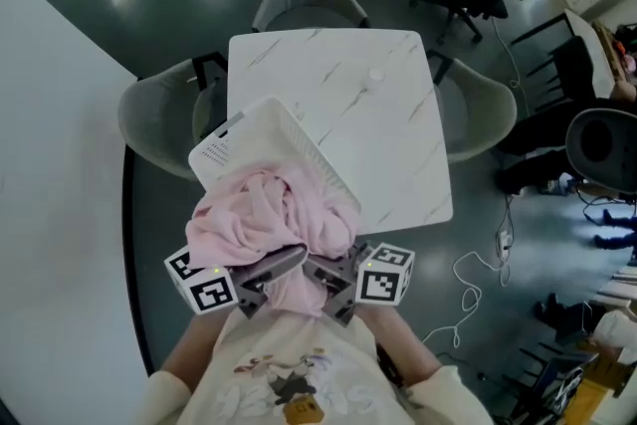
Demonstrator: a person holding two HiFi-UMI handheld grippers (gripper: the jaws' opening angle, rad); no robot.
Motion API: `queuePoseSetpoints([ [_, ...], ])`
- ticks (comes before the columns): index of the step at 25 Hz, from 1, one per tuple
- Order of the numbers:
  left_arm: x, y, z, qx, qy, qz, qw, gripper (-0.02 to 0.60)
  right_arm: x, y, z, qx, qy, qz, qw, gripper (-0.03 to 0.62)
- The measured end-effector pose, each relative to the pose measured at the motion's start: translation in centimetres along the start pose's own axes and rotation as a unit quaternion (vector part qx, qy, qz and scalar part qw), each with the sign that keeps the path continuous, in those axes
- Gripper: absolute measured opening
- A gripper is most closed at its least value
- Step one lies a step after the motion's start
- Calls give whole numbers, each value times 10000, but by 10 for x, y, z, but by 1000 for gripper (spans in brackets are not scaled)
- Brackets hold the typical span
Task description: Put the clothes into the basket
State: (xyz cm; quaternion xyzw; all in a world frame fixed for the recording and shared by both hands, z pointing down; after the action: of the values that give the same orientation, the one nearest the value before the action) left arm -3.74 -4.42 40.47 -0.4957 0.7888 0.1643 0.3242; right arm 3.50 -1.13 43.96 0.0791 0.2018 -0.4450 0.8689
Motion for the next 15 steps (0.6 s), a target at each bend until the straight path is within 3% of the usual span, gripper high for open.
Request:
queuePoseSetpoints([
  [3,3,-8,-17,133,61,58,9999,479,9,-9,15,-202,-43,-89,9997,278],
  [6,6,-14,-37,243,35,108,9996,438,14,-19,32,-477,-6,-185,9987,278],
  [15,2,-22,-93,874,533,153,9946,437,20,-45,76,-1076,-219,-466,9929,278],
])
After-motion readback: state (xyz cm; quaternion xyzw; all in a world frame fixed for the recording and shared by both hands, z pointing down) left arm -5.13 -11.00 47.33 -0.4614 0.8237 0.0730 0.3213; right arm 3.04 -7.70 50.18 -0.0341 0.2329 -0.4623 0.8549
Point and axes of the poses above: the fingertips, and each gripper's own axes: y backward along the fingers, z to its right, x out of its top, the point moved 4 cm from there along y, backward along the fingers, and after that the axes turned 6 degrees about z, right-handed, at the moved point
